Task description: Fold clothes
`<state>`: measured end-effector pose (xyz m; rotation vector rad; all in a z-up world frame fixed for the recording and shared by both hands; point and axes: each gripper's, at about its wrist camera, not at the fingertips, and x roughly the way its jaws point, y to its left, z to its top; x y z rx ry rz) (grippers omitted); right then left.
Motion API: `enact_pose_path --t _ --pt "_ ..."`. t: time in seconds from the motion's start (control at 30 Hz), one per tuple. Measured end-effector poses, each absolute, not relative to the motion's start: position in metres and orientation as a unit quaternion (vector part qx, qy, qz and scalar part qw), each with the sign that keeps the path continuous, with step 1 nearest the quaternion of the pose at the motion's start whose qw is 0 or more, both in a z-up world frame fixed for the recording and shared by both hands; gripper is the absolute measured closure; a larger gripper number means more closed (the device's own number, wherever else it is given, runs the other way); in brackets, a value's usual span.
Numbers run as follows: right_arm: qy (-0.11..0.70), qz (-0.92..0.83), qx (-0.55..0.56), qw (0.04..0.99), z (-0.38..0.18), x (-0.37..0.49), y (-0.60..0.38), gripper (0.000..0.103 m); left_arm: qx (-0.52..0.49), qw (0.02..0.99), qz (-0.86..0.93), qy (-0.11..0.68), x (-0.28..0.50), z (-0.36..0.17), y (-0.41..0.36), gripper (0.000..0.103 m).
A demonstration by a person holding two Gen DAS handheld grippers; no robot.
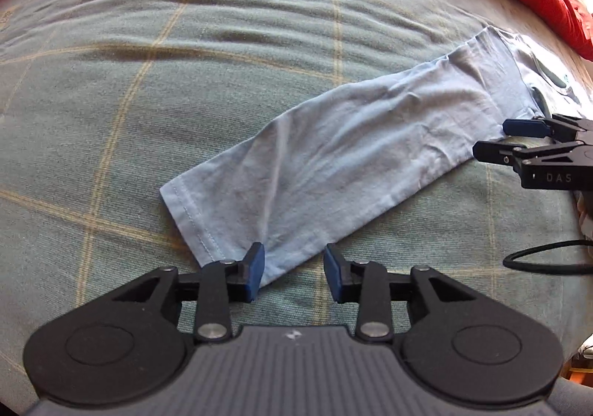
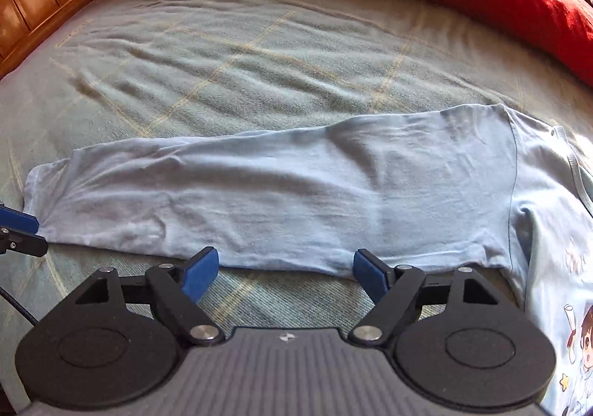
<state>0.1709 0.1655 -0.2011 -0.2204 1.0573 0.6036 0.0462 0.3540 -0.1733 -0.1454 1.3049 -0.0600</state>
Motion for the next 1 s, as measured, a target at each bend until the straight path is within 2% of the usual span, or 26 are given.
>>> enact_pose_path --t 0.1,0.2,0.3,0.5,1.0 --pt "0.485 0.281 -0.098 0.822 -0.201 0.18 0.175 0.02 -0.064 0.786 -0.018 0.615 0.053 -0.185 0.354 0.062" --pt "0.525 0.274 -0.076 0.802 -0.214 0.185 0.175 0.018 -0.053 0.784 -0.02 0.618 0.054 -0.186 0.349 0.06" --pt "0.526 0.288 -0.072 0.797 -0.211 0.169 0.164 0.014 -0.046 0.779 -0.017 0.625 0.053 -0.183 0.346 0.06" --pt "0.558 0.304 -0.041 0.772 -0.2 0.137 0.131 0.015 -0.02 0.779 -0.013 0.627 0.056 -0.171 0.323 0.06" --pt "0.557 0.286 0.0 0.78 -0.176 0.087 -0.013 0.015 0.013 0.789 -0.116 0.604 0.07 -0.153 0.138 0.058"
